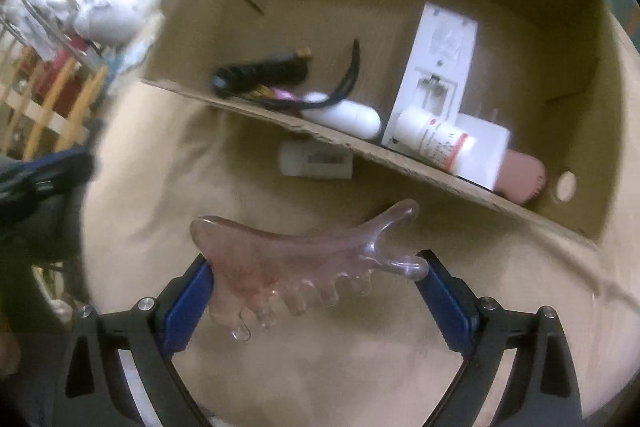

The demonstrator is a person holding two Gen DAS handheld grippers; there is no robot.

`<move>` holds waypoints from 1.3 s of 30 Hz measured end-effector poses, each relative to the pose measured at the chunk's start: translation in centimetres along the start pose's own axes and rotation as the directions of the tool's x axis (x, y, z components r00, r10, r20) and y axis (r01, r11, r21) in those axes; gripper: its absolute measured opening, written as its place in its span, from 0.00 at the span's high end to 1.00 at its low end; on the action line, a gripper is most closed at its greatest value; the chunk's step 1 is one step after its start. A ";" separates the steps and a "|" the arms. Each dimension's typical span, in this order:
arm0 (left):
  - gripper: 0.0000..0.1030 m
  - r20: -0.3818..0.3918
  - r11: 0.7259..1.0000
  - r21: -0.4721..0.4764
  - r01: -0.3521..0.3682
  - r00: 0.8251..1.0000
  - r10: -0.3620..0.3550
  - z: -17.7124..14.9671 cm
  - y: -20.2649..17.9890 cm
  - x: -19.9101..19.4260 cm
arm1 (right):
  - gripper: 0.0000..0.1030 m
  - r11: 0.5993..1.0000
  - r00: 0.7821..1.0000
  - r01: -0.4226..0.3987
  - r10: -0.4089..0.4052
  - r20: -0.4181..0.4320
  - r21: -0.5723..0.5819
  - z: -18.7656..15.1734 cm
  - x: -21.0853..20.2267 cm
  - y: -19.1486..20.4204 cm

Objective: Organize rigid objects
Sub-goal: 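Grasp the pink gua sha comb with the right gripper, then carry the lighter and pink comb over the box and lower them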

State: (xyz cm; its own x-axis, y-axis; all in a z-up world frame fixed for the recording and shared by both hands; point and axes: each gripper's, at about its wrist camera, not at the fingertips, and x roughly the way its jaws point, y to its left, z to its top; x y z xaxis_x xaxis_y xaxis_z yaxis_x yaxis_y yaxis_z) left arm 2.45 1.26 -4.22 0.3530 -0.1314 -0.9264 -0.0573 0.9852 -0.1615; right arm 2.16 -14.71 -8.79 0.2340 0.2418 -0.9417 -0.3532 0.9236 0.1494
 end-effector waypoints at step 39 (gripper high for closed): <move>0.83 0.166 0.984 0.176 -0.025 0.986 -0.005 11.7 -7.6 4.3 | 0.00 0.972 0.946 0.059 -0.127 0.298 0.227 7.8 -4.2 -10.7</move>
State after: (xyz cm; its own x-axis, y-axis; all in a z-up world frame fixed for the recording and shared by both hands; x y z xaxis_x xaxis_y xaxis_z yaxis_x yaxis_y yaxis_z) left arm 15.38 -5.54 -2.99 0.5035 -0.1163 -0.8561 0.0997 0.9921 -0.0762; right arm 12.02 -23.28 -4.08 0.5362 0.1997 -0.8201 -0.1239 0.9797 0.1576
